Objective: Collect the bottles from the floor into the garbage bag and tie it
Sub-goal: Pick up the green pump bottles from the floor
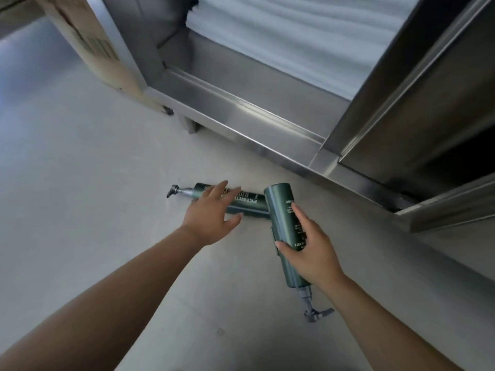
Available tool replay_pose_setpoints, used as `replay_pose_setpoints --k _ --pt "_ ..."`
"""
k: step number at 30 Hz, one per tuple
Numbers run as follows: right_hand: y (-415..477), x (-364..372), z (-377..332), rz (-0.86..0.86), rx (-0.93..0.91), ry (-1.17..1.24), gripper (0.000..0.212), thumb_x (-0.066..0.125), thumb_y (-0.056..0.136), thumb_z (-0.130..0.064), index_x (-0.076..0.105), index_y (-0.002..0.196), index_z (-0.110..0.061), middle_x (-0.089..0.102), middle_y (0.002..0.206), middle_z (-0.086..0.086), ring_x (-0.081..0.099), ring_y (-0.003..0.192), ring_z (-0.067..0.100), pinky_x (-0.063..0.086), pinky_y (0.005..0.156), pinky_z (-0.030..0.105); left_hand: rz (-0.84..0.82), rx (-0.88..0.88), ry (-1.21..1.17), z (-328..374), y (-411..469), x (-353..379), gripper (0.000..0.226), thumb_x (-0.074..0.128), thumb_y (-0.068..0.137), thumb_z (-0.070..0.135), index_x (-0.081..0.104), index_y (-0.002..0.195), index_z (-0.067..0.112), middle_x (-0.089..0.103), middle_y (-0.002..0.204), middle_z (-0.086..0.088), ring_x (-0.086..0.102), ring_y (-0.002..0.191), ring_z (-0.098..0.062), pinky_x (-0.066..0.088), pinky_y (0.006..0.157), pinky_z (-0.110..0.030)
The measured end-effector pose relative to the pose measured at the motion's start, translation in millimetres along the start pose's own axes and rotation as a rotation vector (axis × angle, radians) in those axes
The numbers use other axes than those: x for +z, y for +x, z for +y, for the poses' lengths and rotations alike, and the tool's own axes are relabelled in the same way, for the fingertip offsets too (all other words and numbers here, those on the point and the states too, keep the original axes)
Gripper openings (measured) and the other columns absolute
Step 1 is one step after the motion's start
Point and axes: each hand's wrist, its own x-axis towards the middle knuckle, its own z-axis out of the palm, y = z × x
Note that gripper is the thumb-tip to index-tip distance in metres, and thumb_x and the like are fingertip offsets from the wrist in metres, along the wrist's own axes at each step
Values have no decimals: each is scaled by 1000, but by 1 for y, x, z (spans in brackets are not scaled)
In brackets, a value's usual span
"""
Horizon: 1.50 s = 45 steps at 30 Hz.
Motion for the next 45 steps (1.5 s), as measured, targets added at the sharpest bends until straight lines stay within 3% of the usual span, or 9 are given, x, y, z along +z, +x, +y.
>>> replay_pose_setpoints --k 4,12,14,20,22,25,31,38,45 --pt "0 -1 12 -41 -4 -64 88 71 76 -37 13 141 -51 47 120 -8 47 94 4 38 79 19 -71 50 60 -9 3 15 69 39 89 56 4 147 41 -2 160 3 6 146 -22 33 106 -48" --pt "5 3 22 30 47 2 88 71 75 -38 12 139 -55 44 119 -14 48 93 -1 41 77 17 -8 64 117 -36 -7 36 70 38 88 56 7 147 38 1 160 0 2 147 -23 31 109 -46" --pt "9 2 18 -5 6 -71 88 69 77 -38 10 140 -54 42 115 -14 47 85 -6 35 69 8 -10 95 124 -44 -15 38 71 39 88 56 5 147 38 -2 160 0 -1 147 -22 29 110 -46" --pt "11 26 8 -42 -29 1 88 71 76 -37 10 135 -61 40 120 -18 44 96 -3 37 79 15 42 65 6 -75 -43 29 68 35 85 57 26 146 28 23 156 0 24 143 -21 33 110 -41" --pt "10 35 7 -99 -46 -5 88 71 77 -37 10 137 -59 41 122 -16 44 98 -2 37 81 16 121 12 -23 -77 -52 28 69 32 83 58 33 143 25 33 151 -3 35 137 -24 33 108 -43" --pt "8 45 4 -168 -62 -25 87 70 78 -36 13 142 -51 44 130 -10 45 101 0 36 83 15 225 -204 -154 -68 -56 32 66 44 86 56 34 142 22 25 151 -9 36 133 -32 36 105 -48" --pt "6 49 2 -181 -69 -32 86 69 78 -38 12 141 -53 44 128 -11 43 99 -1 35 79 11 141 -593 -535 -38 -45 47 93 62 82 48 0 148 26 -2 155 -8 50 120 -39 48 97 -45" --pt "6 39 7 -180 -31 -80 86 68 79 -38 11 143 -49 44 129 -10 43 95 -3 33 68 0 -45 -428 -461 -50 -43 46 100 65 77 34 -10 142 49 26 144 -9 51 113 -34 51 87 -41" --pt "8 40 4 -185 -7 -72 86 69 79 -37 14 143 -48 46 129 -8 45 96 -1 31 70 1 39 -403 -189 -50 -41 49 84 58 82 43 1 143 48 39 137 -7 52 110 -31 49 77 -37"
